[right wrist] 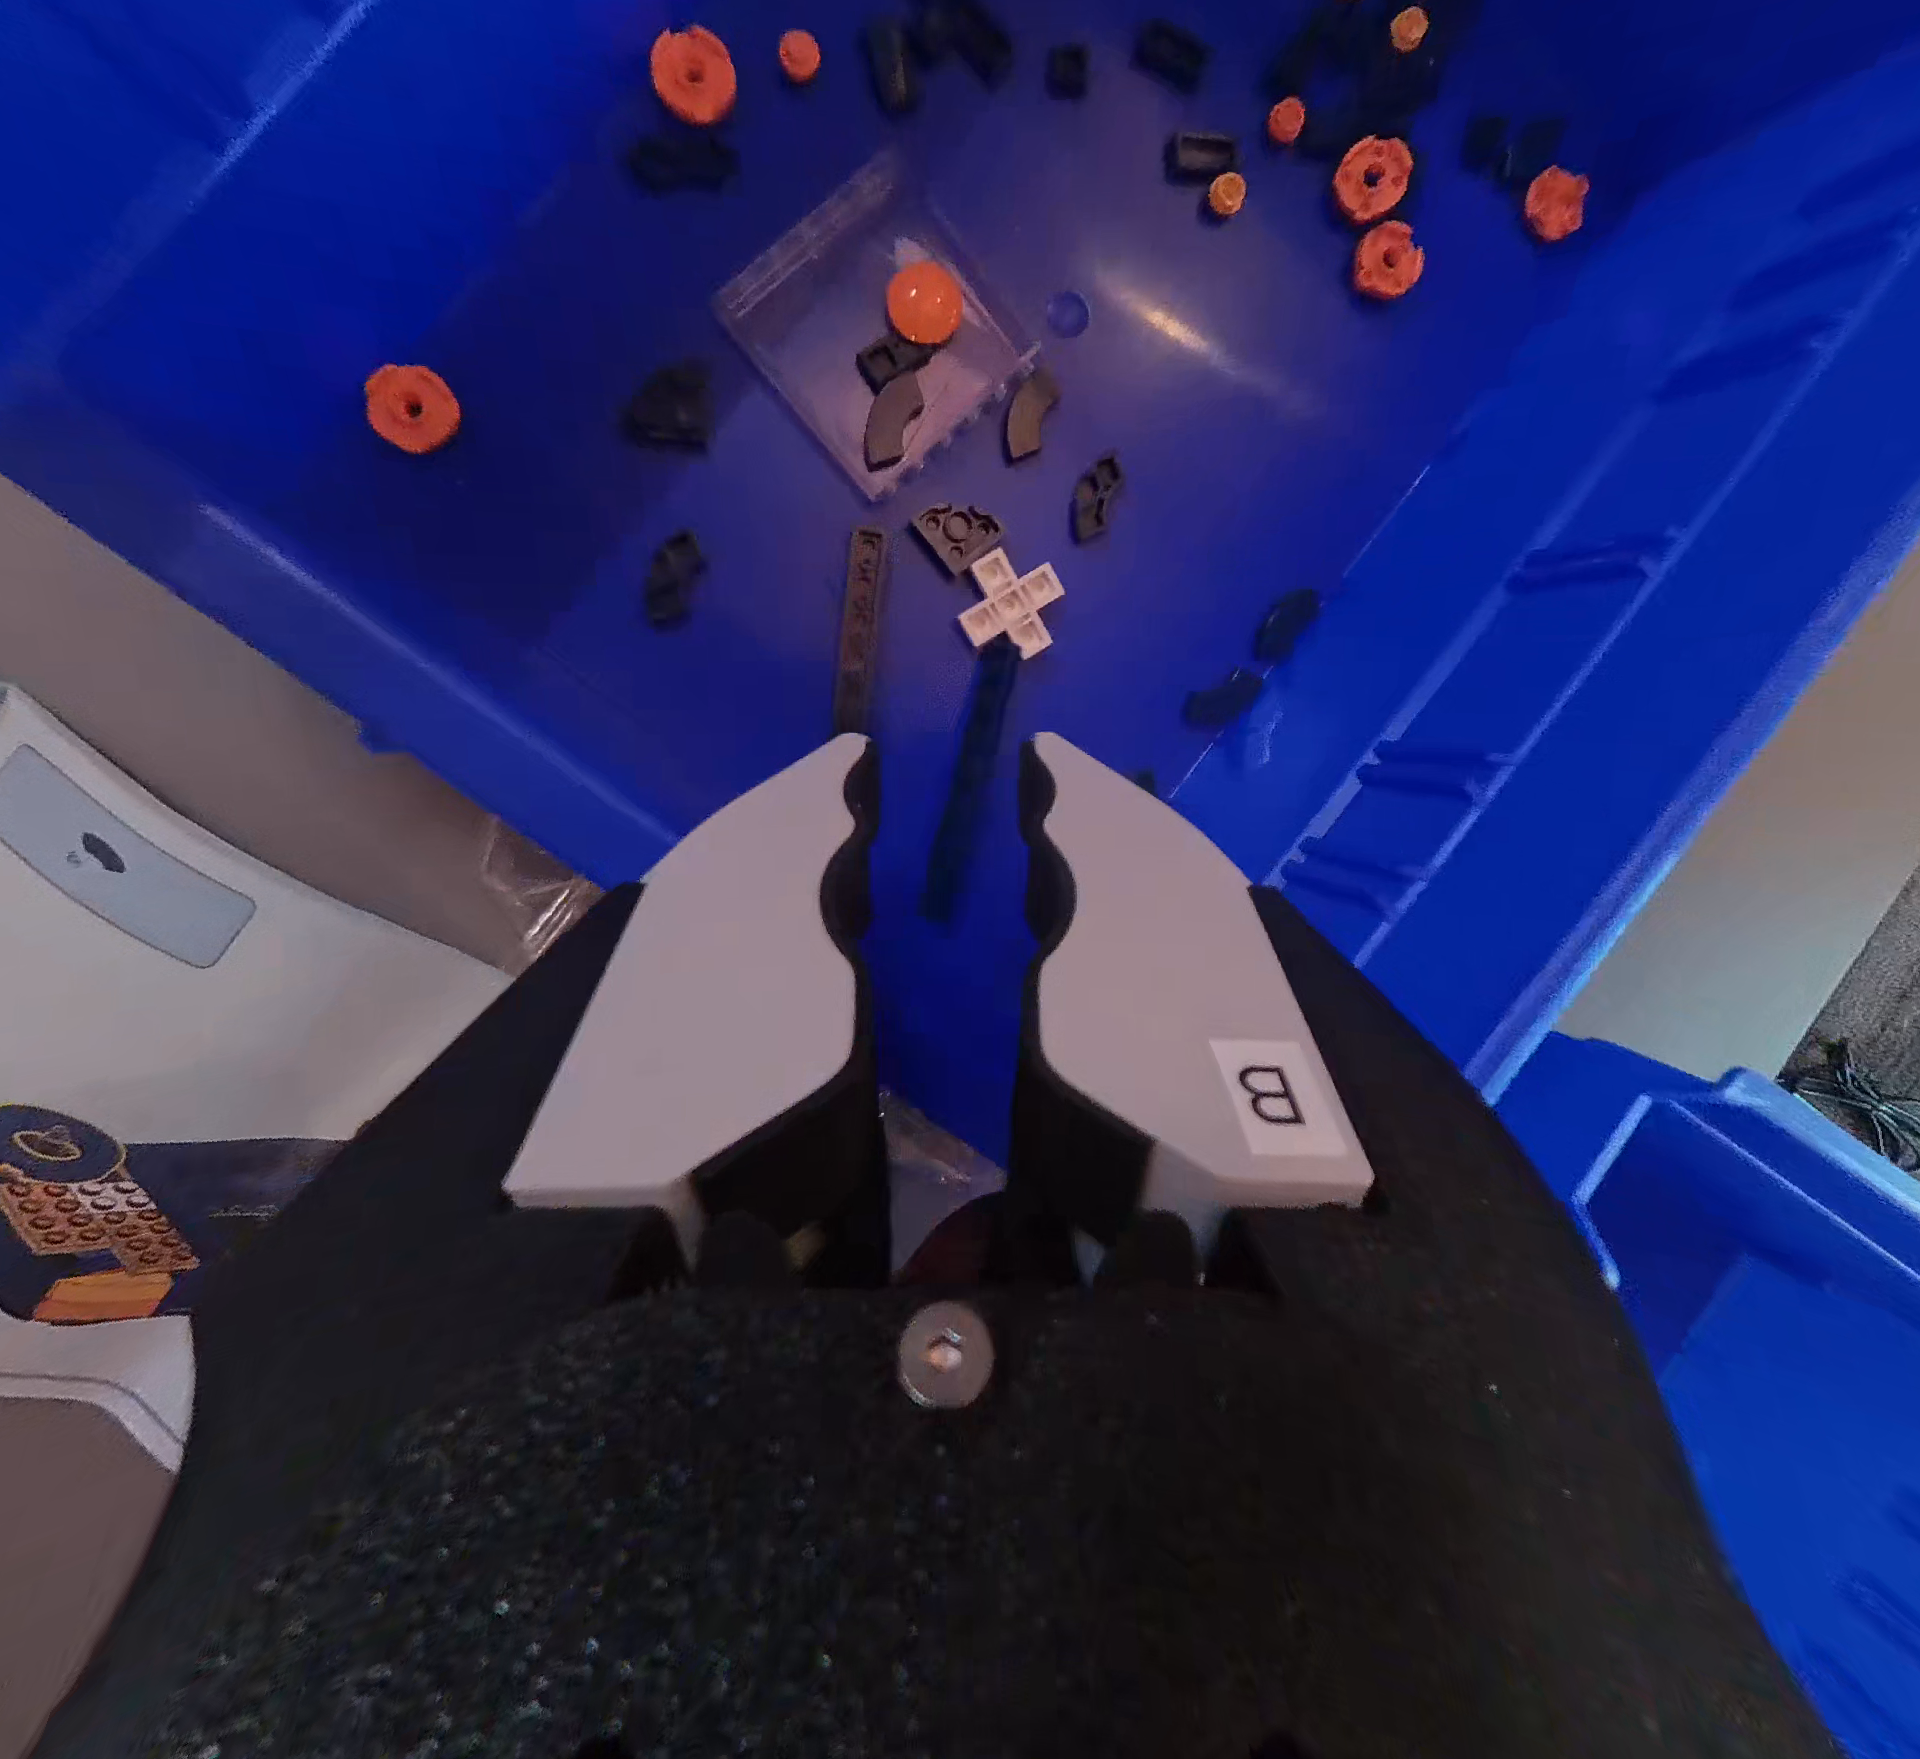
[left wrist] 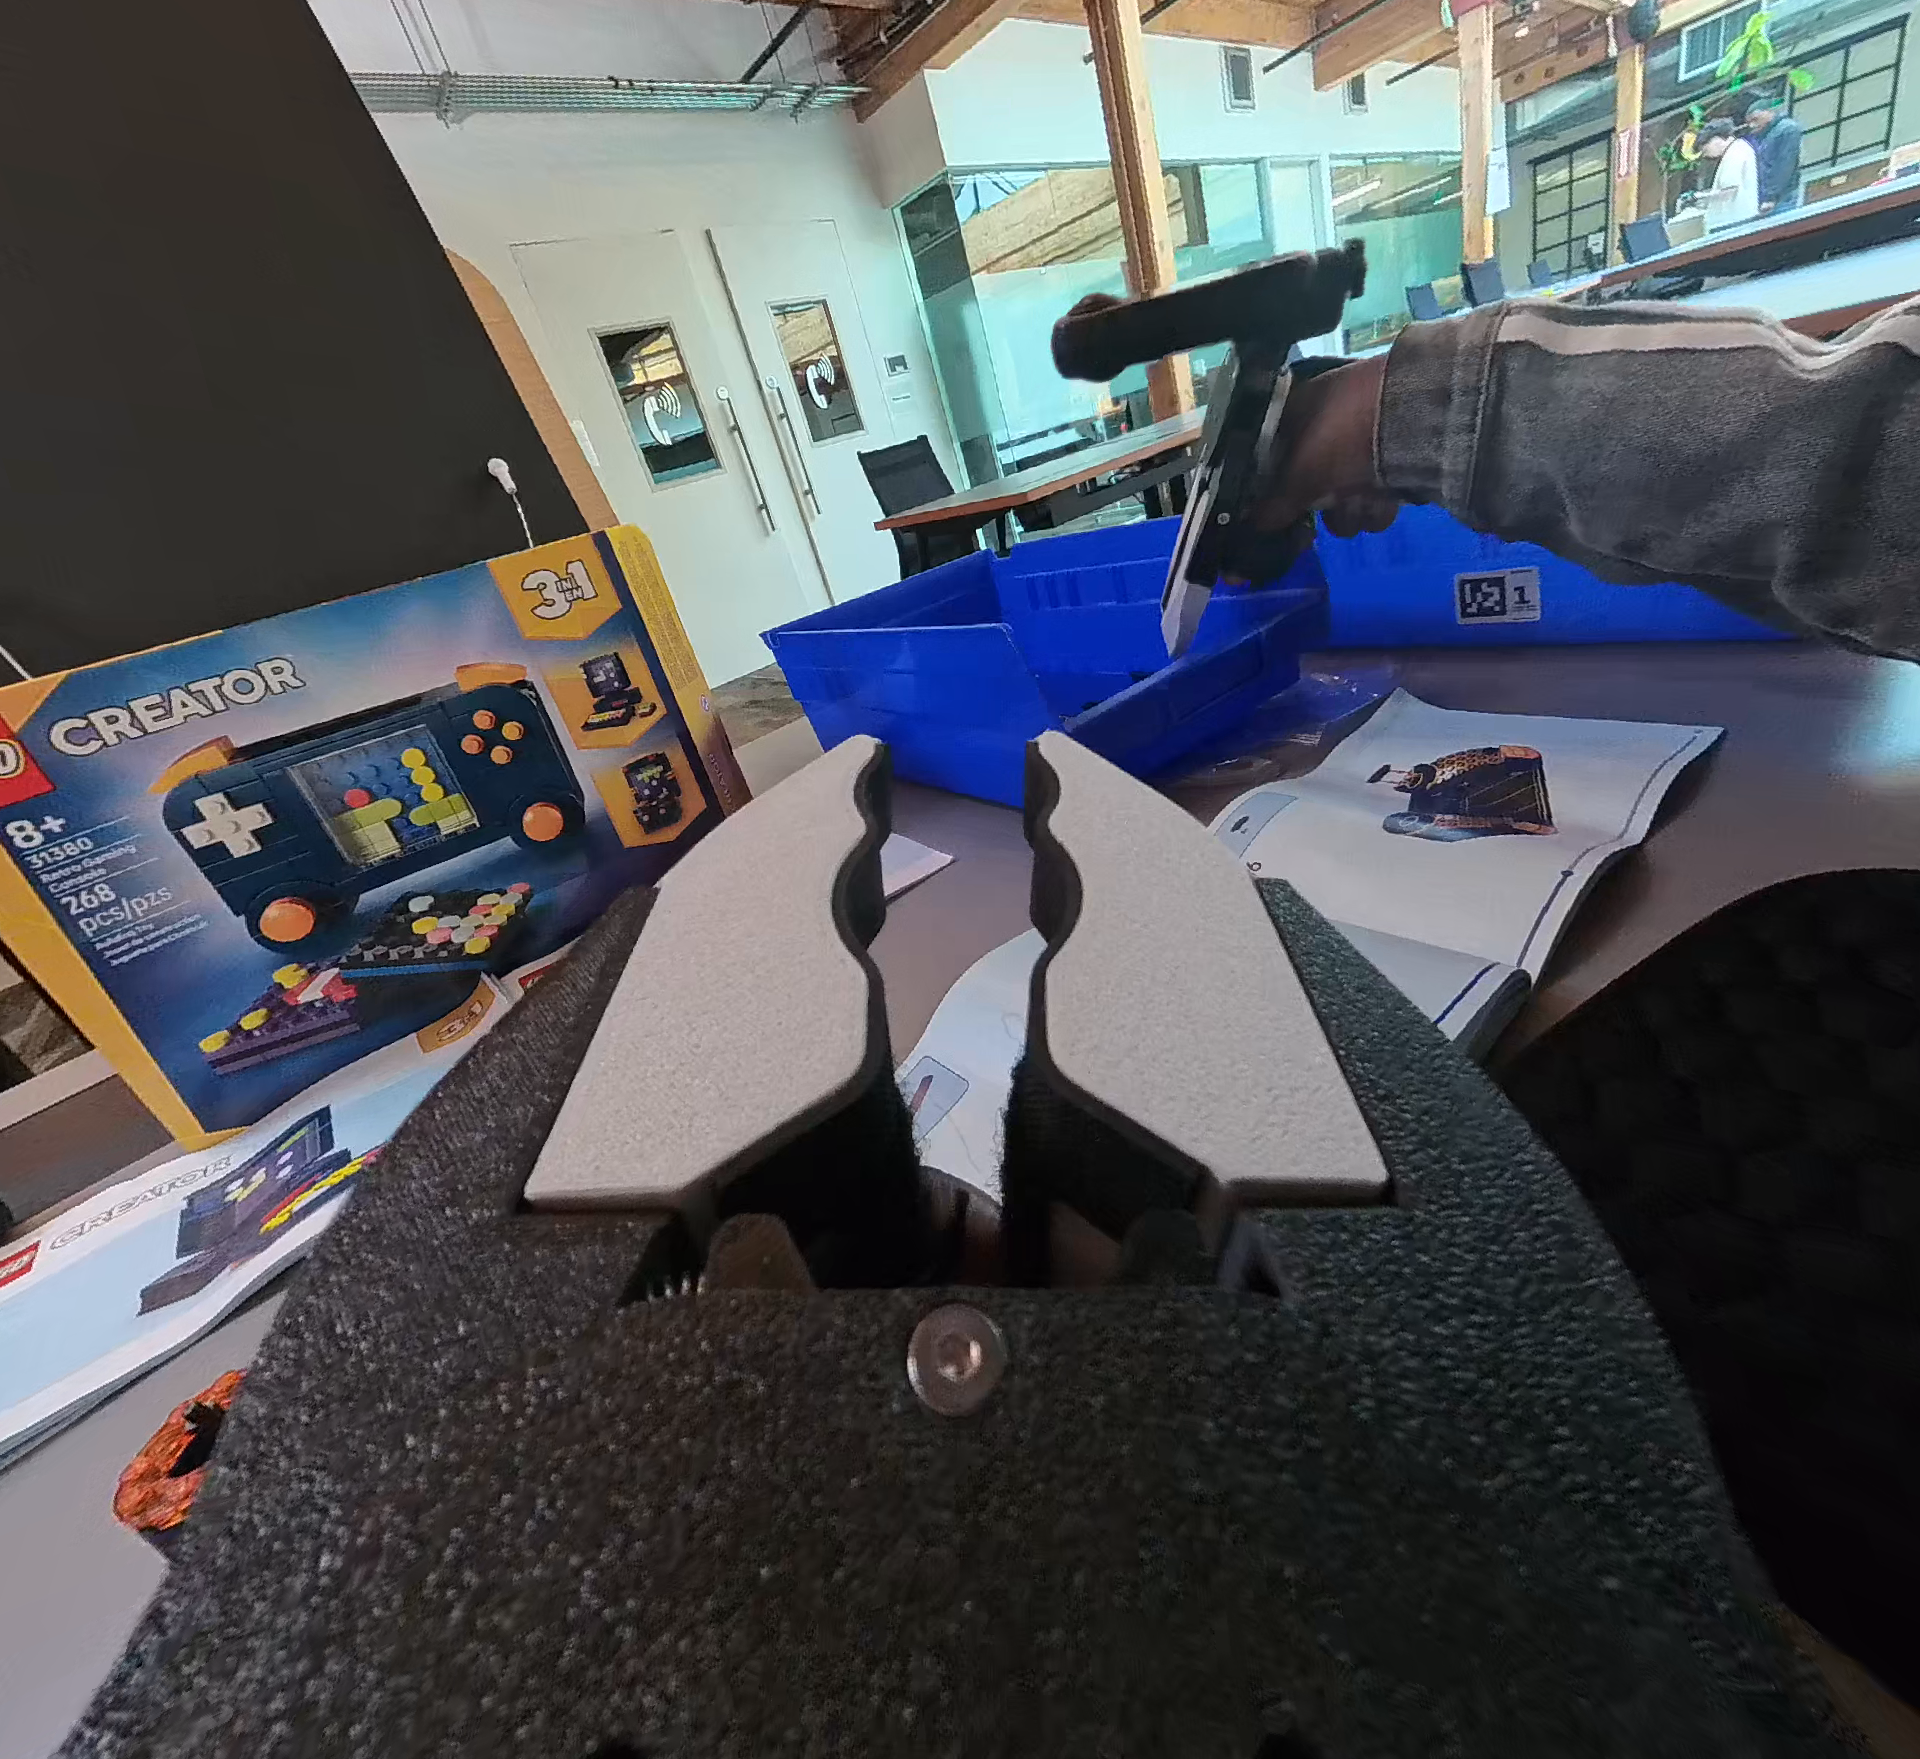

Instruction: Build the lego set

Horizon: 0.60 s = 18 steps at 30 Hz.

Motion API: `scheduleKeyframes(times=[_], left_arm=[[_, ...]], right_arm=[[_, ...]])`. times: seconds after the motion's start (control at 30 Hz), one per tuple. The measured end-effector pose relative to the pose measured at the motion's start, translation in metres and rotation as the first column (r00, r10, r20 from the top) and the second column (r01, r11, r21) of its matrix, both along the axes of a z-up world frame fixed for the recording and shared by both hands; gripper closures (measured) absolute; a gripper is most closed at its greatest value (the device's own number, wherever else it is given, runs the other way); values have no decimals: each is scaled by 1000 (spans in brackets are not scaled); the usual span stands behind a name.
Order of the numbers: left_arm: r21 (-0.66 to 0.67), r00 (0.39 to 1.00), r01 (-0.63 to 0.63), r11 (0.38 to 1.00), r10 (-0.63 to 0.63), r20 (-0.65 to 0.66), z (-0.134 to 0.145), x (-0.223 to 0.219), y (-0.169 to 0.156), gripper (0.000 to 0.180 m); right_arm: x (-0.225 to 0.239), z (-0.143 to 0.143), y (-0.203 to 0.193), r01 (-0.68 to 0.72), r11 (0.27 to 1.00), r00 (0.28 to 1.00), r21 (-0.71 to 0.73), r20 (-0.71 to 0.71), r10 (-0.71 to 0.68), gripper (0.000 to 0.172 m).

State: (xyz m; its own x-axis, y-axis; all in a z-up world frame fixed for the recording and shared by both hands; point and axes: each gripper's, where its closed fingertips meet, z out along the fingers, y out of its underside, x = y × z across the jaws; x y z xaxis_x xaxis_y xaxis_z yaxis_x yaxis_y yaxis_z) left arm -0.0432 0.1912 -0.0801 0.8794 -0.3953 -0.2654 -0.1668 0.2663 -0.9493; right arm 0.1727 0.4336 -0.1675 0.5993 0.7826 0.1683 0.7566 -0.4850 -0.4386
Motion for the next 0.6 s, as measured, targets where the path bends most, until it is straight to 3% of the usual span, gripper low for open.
scheduleKeyframes(times=[0.2,0.3,0.37,0.4,0.43,0.47,0.6], left_arm=[[-2,1000,2,1000,-2,20,1,-2,1,157],[-6,1000,18,1000,-18,19,1,0,0,156],[6,999,30,1000,-30,19,3,1,-2,156],[12,999,38,999,-38,21,4,2,-4,156],[17,999,44,999,-45,24,5,2,-5,156],[24,998,48,999,-49,27,7,2,-6,156],[48,998,48,998,-50,41,12,-1,-10,156]], right_arm=[[-24,35,5,-47,997,990,68,-133,56,135],[-64,69,11,-243,966,947,83,-194,255,126],[-84,78,12,-534,845,841,33,-79,535,134],[-88,78,26,-657,752,754,51,46,655,155],[-95,78,53,-736,669,676,104,174,716,172],[-102,73,79,-780,615,622,118,263,738,172],[-116,27,148,-786,616,601,53,296,742,172]])
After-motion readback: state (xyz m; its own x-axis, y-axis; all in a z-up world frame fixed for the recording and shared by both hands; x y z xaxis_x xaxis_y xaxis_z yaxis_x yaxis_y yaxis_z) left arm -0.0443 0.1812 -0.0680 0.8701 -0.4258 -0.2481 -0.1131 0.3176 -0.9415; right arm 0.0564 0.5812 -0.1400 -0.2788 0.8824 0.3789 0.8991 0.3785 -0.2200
